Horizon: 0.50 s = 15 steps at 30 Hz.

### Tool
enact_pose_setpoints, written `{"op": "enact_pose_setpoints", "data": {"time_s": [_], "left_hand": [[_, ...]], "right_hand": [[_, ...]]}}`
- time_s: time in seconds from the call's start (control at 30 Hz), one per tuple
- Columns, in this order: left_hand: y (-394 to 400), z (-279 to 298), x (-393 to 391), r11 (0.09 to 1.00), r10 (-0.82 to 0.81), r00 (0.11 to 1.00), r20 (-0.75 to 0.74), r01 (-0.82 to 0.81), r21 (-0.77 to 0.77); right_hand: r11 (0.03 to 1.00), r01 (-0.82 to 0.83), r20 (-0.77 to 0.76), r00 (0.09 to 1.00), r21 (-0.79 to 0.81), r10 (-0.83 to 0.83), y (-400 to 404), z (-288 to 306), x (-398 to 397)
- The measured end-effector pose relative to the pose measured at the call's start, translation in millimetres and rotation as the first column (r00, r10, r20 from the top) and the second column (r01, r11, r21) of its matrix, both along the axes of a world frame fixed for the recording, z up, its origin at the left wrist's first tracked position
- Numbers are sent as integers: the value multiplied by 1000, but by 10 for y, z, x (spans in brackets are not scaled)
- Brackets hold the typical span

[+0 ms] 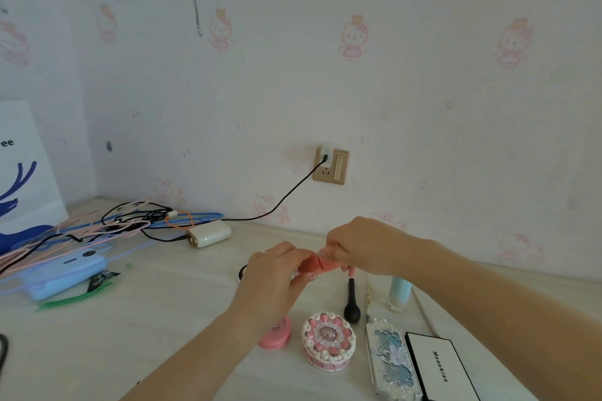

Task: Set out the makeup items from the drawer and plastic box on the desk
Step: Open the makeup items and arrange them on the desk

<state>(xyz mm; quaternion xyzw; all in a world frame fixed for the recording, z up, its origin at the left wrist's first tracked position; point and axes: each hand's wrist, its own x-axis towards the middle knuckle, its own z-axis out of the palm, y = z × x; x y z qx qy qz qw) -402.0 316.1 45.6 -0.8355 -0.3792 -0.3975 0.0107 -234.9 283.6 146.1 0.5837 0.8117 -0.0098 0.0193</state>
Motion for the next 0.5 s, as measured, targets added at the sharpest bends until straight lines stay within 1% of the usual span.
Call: {"op": "enact_pose_setpoints", "data": {"time_s": [0.13, 0.2, 0.27, 0.33, 0.43, 0.5], "left_hand": [[-12, 14, 5, 999, -33, 999, 44, 34, -28], [-11, 26, 13, 999, -34, 998, 50, 35, -20], [-9, 33, 13, 1000, -30, 999, 34, 30, -1], [7, 25, 1, 999, -16, 1000, -6, 16, 36], [13, 38, -21, 996, 38, 995, -88, -31, 79], [-12, 48, -22, 995, 57, 990, -133, -44, 95]], "right_hand": [[986, -122, -5, 992, 117, 123, -22, -47, 66], [984, -109, -18, 993, 139, 112, -12, -92, 79], [993, -32, -39, 999, 113, 36, 7, -95, 94], [998, 16, -11, 1000, 58, -16, 33, -64, 103], [1000, -17, 26, 1000, -19, 17, 22, -45, 77], [998, -57, 82, 995, 22, 55, -2, -46, 47]]}}
